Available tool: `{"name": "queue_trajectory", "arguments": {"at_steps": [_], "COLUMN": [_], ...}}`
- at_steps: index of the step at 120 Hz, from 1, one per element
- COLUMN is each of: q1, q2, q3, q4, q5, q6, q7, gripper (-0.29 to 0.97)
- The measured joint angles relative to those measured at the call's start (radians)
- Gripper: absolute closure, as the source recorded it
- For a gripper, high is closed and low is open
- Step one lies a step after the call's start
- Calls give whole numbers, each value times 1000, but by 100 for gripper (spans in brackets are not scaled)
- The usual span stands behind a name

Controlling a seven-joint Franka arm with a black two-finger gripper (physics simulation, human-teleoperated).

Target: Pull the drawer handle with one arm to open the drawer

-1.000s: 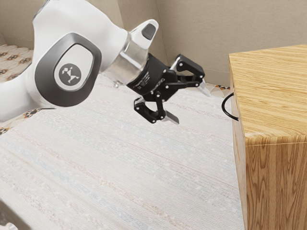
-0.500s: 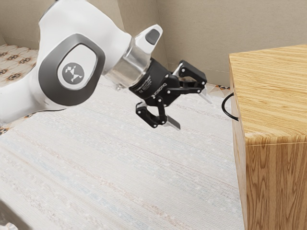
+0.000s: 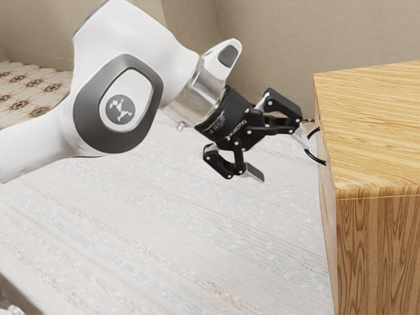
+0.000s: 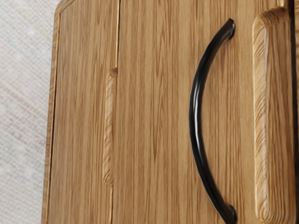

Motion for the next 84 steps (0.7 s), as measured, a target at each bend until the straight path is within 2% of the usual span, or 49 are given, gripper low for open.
{"name": "queue_trajectory", "arguments": {"at_steps": [84], "q1": [5], "q2": [43], "q3": [-10], "q4": [40], "q5": [10], "q6": [5], "q7": [17], "gripper": [0]}}
